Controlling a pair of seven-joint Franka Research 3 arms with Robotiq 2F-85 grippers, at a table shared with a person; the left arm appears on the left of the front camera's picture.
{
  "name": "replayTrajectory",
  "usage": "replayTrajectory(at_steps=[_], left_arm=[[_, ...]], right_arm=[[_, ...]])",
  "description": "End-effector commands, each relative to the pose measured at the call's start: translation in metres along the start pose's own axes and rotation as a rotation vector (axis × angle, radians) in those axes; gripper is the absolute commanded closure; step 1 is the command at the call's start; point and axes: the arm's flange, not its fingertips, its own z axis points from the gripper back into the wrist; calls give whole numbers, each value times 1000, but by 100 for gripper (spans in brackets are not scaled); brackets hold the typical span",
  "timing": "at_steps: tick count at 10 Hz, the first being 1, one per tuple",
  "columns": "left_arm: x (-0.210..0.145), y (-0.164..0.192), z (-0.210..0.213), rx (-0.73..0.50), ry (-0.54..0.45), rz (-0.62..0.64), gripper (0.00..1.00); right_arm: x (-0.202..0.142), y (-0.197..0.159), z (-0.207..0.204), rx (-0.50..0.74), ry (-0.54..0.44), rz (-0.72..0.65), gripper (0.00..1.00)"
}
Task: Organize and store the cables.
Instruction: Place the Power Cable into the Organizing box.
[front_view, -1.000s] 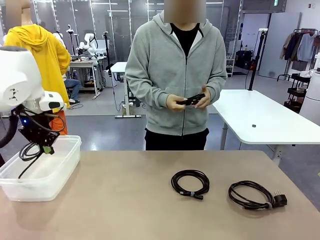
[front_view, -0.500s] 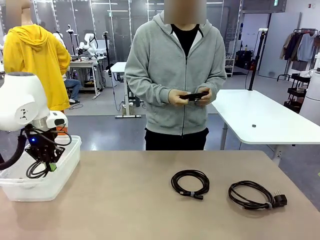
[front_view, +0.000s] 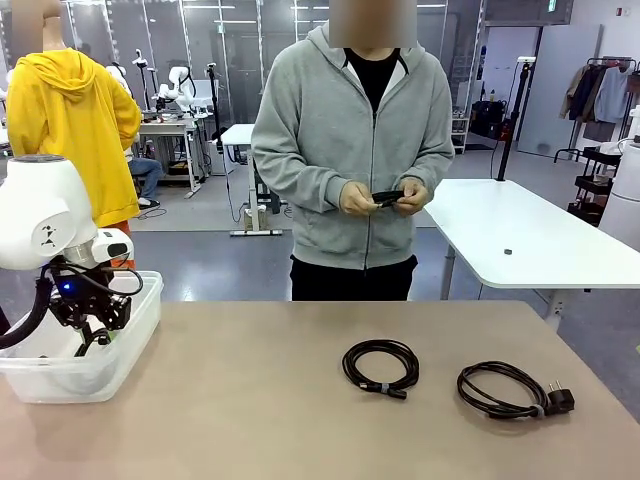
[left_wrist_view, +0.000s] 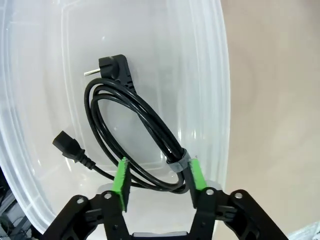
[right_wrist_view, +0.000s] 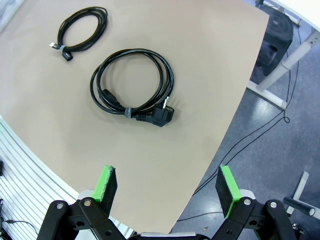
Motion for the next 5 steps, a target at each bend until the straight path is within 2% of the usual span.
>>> replayTrajectory(at_steps=[1, 2, 5], left_arm=[[-1, 1, 9, 15, -30, -1, 3], [0, 2, 14, 17, -40, -2, 0], [-1, 12, 31, 2, -92, 16, 0]], right_arm=[[1, 1, 1, 5, 6, -6, 0], [1, 1, 1, 5, 6, -6, 0], [1, 1, 1, 5, 6, -6, 0]])
